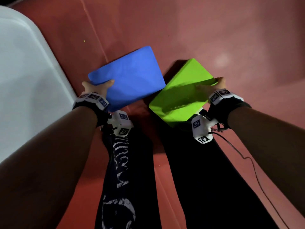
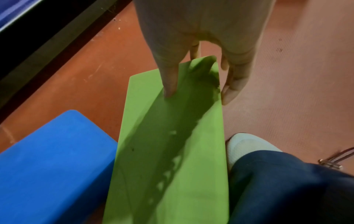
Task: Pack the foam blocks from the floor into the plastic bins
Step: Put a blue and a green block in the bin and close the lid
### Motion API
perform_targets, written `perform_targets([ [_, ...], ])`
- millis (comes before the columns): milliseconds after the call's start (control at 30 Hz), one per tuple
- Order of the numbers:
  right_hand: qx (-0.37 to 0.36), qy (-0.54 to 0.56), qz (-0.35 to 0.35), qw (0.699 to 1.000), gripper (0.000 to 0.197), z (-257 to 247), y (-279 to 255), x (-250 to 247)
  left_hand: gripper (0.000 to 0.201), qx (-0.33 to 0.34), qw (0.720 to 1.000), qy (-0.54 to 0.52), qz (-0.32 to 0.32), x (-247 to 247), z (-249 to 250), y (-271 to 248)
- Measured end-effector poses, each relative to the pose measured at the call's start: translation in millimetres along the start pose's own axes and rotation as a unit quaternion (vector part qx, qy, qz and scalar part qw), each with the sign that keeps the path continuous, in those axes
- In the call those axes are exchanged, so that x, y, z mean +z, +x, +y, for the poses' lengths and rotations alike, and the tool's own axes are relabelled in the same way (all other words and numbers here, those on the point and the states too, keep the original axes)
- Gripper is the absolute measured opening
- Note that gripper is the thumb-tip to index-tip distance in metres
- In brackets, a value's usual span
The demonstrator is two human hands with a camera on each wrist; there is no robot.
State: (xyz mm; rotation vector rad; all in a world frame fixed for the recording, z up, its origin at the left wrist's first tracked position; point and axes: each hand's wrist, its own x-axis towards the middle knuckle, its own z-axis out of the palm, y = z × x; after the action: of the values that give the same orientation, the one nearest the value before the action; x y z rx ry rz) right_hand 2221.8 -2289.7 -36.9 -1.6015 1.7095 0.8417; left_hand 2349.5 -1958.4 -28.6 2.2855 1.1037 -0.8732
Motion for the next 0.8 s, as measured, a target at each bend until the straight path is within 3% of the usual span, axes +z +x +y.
perform_targets([
  [100, -0.013, -0.001, 0.024, 1.000, 0.068, -6, -24, -13, 0.089, 0.052, 0.996, -0.075, 0.008, -12, 11, -8],
  [167, -0.022, -0.007, 0.003, 1.000, 0.075, -5, -42, -20, 0.068, 0.094, 0.992, -0.084, -0.002, -19, 19, -17],
  [233, -0.021, -0.019, -0.028, 0.999, 0.083, 4, -46, -23, 0.066, 0.142, 0.986, -0.083, -0.018, -25, 23, -24],
  [333, -0.006, -0.033, -0.022, 0.999, 0.107, 27, -31, -17, 0.075, 0.162, 0.981, -0.093, -0.044, -32, 25, -43],
  [433, -0.004, -0.054, -0.035, 0.998, 0.135, 42, -35, -8, 0.117, 0.105, 0.988, -0.083, -0.074, -32, 24, -65],
  [533, -0.017, -0.046, -0.051, 0.997, 0.108, 33, -75, -12, 0.134, 0.054, 0.991, -0.069, -0.099, -28, 13, -70],
  [667, -0.061, -0.003, -0.038, 0.997, 0.073, 12, -128, -16, 0.128, 0.027, 0.995, -0.054, -0.084, -39, 7, -70],
  [800, -0.092, -0.033, -0.020, 0.995, 0.075, 1, -165, -10, 0.113, 0.089, 0.993, -0.040, -0.059, -75, 18, -84],
])
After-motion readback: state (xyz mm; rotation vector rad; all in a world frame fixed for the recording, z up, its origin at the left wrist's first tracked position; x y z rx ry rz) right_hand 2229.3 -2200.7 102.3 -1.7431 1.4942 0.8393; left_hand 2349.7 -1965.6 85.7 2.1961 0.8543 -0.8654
